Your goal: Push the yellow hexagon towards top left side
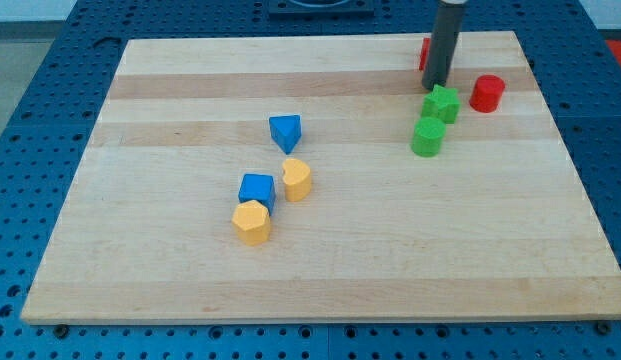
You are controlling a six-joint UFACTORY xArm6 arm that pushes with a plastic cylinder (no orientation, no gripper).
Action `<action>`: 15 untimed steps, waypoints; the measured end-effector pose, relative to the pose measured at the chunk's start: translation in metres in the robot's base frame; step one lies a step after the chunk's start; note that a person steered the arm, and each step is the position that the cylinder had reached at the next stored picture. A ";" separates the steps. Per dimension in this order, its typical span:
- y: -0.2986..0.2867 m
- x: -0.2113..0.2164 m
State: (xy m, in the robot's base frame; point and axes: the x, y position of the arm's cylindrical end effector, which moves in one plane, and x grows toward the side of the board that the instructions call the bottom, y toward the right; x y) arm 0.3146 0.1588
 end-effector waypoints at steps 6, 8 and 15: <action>0.027 0.197; -0.147 0.227; -0.329 0.213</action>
State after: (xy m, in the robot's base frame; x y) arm 0.5278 -0.1705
